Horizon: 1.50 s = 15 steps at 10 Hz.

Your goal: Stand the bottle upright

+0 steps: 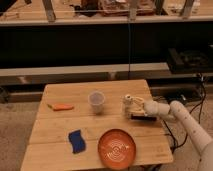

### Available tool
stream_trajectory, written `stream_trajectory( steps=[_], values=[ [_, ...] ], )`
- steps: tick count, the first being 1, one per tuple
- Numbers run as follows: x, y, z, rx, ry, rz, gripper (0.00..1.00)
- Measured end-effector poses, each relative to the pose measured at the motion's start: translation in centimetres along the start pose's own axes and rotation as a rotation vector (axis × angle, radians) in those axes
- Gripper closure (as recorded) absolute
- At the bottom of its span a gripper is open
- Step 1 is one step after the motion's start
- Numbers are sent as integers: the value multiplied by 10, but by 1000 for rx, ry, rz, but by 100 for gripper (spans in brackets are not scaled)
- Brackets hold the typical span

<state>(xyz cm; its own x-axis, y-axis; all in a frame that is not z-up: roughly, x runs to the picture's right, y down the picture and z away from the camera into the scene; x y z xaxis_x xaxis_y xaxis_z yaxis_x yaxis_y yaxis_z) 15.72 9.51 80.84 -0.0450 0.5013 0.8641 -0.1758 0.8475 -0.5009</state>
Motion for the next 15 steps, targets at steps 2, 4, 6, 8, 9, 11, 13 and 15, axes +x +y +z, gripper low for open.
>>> stream_trajectory(
  steps=[2, 4, 6, 8, 9, 11, 13, 15],
  values=[
    [2, 0, 0, -2, -4, 10, 62],
    [4, 1, 1, -5, -11, 22, 62],
    [6, 2, 3, -9, -17, 29, 62],
    [8, 2, 4, -10, -25, 40, 62],
    [9, 3, 5, -12, -28, 43, 62],
    [9, 3, 9, -17, -37, 49, 62],
    [10, 3, 14, -23, -44, 54, 62],
    [11, 3, 16, -26, -49, 58, 62]
  ],
)
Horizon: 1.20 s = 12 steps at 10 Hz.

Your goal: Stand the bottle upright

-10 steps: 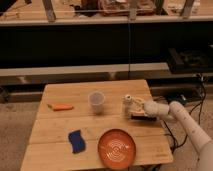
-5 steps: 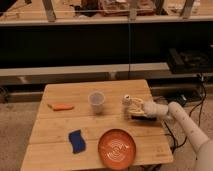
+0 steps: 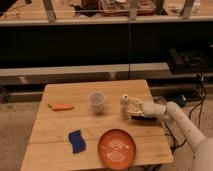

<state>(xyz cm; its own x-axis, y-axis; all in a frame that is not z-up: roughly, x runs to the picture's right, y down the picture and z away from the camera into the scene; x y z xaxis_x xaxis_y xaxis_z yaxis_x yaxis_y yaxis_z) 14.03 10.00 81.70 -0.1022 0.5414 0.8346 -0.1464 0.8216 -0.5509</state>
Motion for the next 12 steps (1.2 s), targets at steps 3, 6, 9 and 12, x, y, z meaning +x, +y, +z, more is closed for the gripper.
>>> stream_trajectory(
  steps=[3, 6, 9, 12],
  values=[
    [-1, -1, 1, -4, 4, 3, 57],
    [-2, -1, 0, -3, 14, 2, 29],
    [-2, -2, -2, -1, 26, 4, 20],
    [-1, -2, -4, 4, 37, 5, 20]
  ],
)
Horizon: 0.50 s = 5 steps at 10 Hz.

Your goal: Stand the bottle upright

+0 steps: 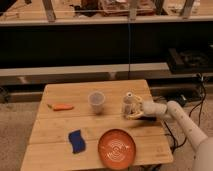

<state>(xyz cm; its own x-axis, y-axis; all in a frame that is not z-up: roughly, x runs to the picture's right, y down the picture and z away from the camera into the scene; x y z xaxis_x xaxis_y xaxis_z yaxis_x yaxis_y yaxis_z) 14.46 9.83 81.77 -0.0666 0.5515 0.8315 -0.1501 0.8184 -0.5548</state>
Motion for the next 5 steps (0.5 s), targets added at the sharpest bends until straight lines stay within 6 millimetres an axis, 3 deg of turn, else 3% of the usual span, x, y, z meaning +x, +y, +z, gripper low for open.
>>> stream_trajectory(
  steps=[5],
  values=[
    [-9, -1, -2, -22, 84, -24, 20]
  ],
)
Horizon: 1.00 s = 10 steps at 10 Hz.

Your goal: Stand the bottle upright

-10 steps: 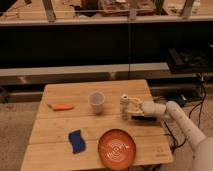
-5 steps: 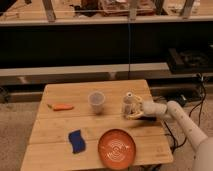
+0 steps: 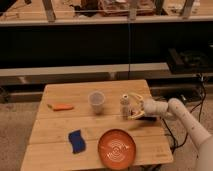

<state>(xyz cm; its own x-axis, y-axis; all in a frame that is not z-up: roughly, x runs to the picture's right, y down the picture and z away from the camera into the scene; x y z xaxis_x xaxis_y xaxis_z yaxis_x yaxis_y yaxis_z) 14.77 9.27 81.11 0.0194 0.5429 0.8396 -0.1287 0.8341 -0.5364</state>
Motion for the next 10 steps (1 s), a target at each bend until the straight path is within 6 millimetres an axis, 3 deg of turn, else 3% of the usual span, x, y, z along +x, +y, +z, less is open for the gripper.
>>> stream_trajectory(
  steps=[5, 10],
  values=[
    [-14, -5, -7, -25, 111, -22, 20],
    [-21, -10, -20, -43, 112, -25, 20]
  ],
)
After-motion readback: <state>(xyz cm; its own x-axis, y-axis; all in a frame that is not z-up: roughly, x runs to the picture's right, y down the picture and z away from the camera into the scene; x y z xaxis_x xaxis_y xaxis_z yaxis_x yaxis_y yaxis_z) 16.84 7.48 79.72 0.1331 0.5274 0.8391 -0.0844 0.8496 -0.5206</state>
